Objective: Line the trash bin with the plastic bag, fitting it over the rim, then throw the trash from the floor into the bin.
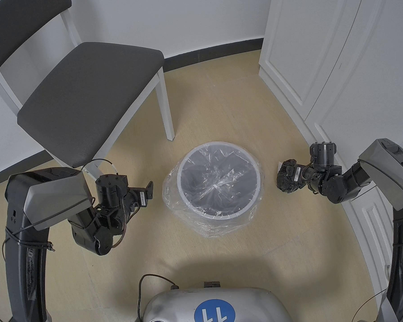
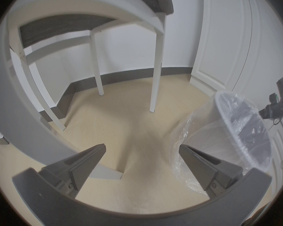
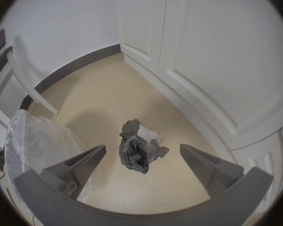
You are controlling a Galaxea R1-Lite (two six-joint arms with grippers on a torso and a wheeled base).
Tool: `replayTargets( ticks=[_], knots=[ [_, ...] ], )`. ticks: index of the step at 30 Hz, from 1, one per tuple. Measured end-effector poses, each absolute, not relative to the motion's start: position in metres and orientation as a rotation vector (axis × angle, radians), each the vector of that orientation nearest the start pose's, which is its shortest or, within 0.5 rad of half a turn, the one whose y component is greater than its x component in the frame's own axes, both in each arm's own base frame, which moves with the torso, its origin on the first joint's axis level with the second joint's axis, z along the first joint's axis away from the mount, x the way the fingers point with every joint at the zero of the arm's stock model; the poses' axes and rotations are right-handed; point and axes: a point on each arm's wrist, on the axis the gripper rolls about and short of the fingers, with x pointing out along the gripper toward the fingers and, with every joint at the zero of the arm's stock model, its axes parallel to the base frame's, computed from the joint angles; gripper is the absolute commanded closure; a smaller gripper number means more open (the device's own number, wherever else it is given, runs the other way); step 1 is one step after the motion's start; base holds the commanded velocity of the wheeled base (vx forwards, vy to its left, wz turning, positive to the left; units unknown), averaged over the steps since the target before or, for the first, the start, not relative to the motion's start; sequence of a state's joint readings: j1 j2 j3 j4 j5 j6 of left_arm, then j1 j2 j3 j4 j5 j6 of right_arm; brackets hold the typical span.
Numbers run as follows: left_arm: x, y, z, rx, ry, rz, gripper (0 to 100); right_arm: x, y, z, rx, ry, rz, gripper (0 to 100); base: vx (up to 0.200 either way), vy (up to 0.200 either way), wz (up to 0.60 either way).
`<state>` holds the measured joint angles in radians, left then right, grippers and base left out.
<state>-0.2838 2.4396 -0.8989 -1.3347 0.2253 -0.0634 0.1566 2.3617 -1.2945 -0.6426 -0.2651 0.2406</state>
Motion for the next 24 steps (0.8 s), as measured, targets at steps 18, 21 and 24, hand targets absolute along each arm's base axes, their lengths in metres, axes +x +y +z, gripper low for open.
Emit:
replayTargets(
  ticks=[18,21,24],
  knots=[
    [0.373,-0.112,0.024,-0.026,0.105,-0.057,0,0.477,0.072,0.100,0.122,0.383,0.034,0,0.000,0.000,0.00],
    [0.372,-0.115,0.026,-0.025,0.099,-0.050,0,0.491,0.072,0.091,0.122,0.376,0.026,0,0.000,0.000,0.00],
    [0.370,-0.117,0.028,-0.025,0.095,-0.044,0,0.505,0.073,0.078,0.128,0.372,0.014,0,0.000,0.000,0.00]
  ],
)
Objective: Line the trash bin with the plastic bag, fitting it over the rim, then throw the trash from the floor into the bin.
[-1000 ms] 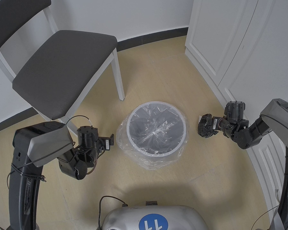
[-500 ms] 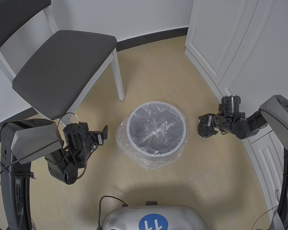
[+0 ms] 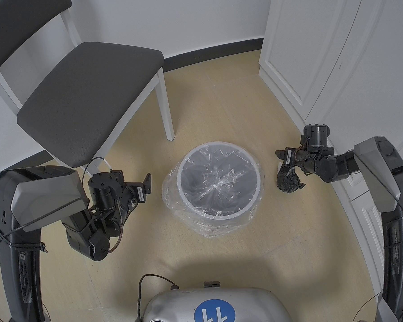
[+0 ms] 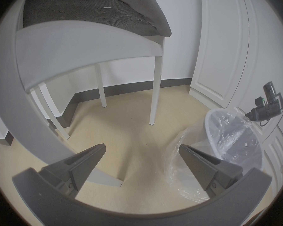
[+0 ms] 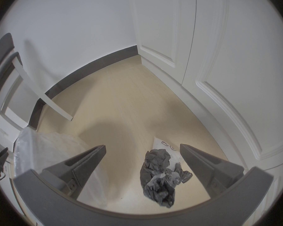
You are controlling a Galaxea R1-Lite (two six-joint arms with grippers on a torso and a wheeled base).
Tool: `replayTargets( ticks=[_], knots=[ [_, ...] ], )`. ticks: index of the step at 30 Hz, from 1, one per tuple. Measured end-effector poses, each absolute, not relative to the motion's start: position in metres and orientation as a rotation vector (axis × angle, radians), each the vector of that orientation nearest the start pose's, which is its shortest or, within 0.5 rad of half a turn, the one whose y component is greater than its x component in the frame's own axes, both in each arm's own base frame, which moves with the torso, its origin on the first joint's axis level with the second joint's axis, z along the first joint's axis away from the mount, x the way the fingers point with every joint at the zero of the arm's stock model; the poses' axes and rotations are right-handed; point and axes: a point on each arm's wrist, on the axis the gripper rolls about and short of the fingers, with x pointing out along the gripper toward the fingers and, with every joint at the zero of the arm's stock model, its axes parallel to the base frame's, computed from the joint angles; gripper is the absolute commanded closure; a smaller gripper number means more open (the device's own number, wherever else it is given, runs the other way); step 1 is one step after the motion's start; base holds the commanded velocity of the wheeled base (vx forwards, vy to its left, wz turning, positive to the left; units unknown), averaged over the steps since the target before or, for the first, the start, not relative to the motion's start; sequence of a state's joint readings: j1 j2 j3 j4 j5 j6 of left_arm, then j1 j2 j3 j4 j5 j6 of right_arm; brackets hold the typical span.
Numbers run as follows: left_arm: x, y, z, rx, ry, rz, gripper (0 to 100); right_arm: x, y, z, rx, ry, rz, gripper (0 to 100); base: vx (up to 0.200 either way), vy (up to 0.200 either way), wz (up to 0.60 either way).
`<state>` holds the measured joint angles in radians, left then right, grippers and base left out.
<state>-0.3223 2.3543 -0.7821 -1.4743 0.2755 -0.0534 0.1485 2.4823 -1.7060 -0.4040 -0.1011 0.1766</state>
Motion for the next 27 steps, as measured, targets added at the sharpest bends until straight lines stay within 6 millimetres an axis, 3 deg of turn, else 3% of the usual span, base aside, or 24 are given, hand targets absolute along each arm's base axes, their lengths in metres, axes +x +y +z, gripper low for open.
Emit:
replayTargets(
  ticks=[9,23,24,27],
  knots=[
    [0.368,-0.122,0.031,-0.028,0.079,-0.040,0,0.529,0.075,0.038,0.130,0.391,-0.039,0,0.000,0.000,0.00],
    [0.365,-0.129,0.034,-0.034,0.060,-0.060,0,0.537,0.074,-0.006,0.117,0.446,-0.055,0,0.000,0.000,0.00],
    [0.365,-0.130,0.034,-0.034,0.059,-0.062,0,0.537,0.074,-0.008,0.115,0.449,-0.055,100,0.000,0.000,0.00],
    [0.366,-0.130,0.034,-0.034,0.056,-0.063,0,0.538,0.073,-0.013,0.112,0.455,-0.057,100,0.000,0.000,0.00]
  ],
)
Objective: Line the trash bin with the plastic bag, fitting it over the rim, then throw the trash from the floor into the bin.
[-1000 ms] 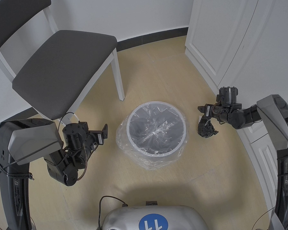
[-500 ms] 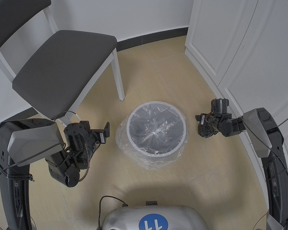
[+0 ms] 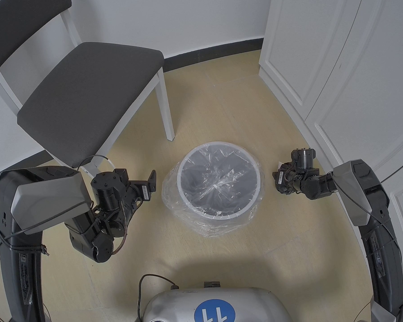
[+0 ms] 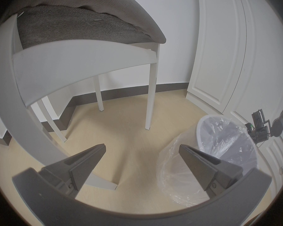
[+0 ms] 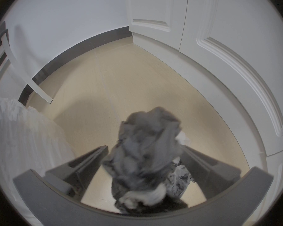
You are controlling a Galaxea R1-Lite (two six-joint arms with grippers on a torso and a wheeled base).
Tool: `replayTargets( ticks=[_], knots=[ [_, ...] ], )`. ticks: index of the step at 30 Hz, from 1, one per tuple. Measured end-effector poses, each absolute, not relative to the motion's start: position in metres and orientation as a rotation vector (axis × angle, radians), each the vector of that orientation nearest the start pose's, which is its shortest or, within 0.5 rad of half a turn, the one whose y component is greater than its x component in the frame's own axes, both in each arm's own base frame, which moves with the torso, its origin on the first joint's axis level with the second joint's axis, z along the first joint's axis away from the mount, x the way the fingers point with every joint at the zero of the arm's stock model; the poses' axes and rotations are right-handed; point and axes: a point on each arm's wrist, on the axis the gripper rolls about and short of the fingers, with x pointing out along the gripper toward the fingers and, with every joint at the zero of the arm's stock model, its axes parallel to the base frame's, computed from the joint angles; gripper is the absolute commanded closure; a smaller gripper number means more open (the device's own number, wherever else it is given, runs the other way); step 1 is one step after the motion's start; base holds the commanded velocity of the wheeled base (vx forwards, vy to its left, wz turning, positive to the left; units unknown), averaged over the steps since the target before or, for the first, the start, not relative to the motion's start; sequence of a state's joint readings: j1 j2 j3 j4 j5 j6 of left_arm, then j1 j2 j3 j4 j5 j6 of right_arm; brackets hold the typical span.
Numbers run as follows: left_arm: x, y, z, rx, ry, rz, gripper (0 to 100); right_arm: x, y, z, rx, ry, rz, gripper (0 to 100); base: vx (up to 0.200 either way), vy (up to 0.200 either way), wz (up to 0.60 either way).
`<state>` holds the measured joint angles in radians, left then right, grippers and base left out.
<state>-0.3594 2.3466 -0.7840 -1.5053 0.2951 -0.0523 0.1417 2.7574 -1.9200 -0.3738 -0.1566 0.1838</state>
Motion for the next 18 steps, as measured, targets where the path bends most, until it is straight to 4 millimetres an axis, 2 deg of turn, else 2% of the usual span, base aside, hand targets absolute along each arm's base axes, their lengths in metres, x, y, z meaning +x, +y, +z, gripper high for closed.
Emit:
replayTargets(
  ticks=[8,12,18],
  knots=[
    [0.365,-0.132,0.036,-0.035,0.050,-0.066,0,0.536,0.071,-0.019,0.109,0.491,-0.063,100,0.000,0.000,0.00],
    [0.362,-0.131,0.040,-0.033,0.047,-0.066,0,0.534,0.069,-0.014,0.113,0.496,-0.069,100,0.000,0.000,0.00],
    [0.352,-0.128,0.050,-0.016,0.041,-0.056,0,0.516,0.063,-0.009,0.108,0.556,-0.073,100,0.000,0.000,0.00]
  ],
)
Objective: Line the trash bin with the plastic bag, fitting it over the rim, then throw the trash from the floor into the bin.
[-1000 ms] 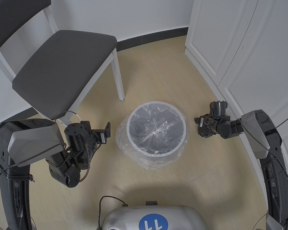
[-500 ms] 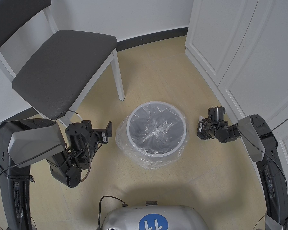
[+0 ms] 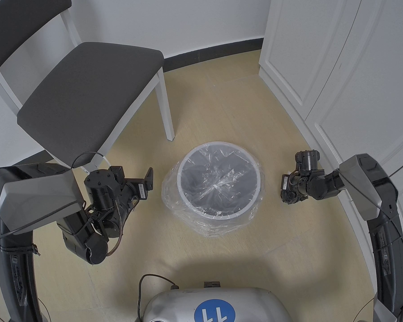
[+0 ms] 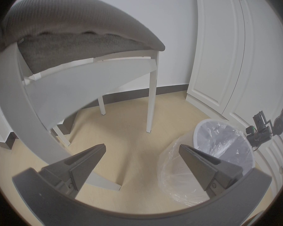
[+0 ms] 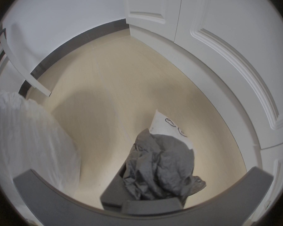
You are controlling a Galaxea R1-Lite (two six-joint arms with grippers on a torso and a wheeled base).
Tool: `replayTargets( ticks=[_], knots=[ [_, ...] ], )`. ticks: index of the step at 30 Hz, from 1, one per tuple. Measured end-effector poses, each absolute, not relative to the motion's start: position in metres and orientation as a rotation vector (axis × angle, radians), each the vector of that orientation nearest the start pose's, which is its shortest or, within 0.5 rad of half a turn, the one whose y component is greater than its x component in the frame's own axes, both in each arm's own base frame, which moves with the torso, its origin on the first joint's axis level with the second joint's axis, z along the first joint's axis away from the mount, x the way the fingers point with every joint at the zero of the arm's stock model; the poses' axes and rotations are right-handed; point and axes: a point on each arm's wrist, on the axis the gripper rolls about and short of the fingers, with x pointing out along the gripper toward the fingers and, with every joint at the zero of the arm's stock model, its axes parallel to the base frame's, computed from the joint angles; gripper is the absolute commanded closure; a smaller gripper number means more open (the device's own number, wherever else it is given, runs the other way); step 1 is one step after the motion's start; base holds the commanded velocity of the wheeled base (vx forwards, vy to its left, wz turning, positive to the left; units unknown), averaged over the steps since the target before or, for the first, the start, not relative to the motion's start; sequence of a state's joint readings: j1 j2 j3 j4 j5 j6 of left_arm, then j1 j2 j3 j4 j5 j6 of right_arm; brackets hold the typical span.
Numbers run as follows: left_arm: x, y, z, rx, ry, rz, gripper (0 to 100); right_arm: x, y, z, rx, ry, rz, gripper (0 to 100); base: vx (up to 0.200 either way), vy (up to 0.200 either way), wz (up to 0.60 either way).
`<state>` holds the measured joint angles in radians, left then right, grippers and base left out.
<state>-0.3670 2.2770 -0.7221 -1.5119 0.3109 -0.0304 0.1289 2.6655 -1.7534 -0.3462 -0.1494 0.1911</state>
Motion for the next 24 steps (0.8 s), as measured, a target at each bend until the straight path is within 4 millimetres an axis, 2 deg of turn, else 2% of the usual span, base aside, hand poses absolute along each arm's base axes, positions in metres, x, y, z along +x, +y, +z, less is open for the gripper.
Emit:
replayTargets(
  ticks=[4,11,13,17,24],
  knots=[
    [0.342,-0.129,0.059,-0.012,0.036,-0.063,0,0.498,0.057,0.015,0.116,0.562,-0.082,100,0.000,0.000,0.00],
    [0.330,-0.134,0.070,-0.011,0.022,-0.084,0,0.455,0.060,0.088,0.159,0.500,-0.058,100,0.000,0.000,0.00],
    [0.328,-0.136,0.072,-0.013,0.019,-0.088,0,0.442,0.072,0.110,0.174,0.471,-0.030,100,0.000,0.000,0.00],
    [0.325,-0.136,0.073,-0.019,0.015,-0.091,0,0.414,0.106,0.154,0.273,0.399,0.052,100,0.000,0.000,0.00],
    [0.324,-0.131,0.074,-0.041,0.016,-0.082,0,0.372,0.156,0.198,0.515,0.357,0.176,100,0.000,0.000,0.00]
  ],
)
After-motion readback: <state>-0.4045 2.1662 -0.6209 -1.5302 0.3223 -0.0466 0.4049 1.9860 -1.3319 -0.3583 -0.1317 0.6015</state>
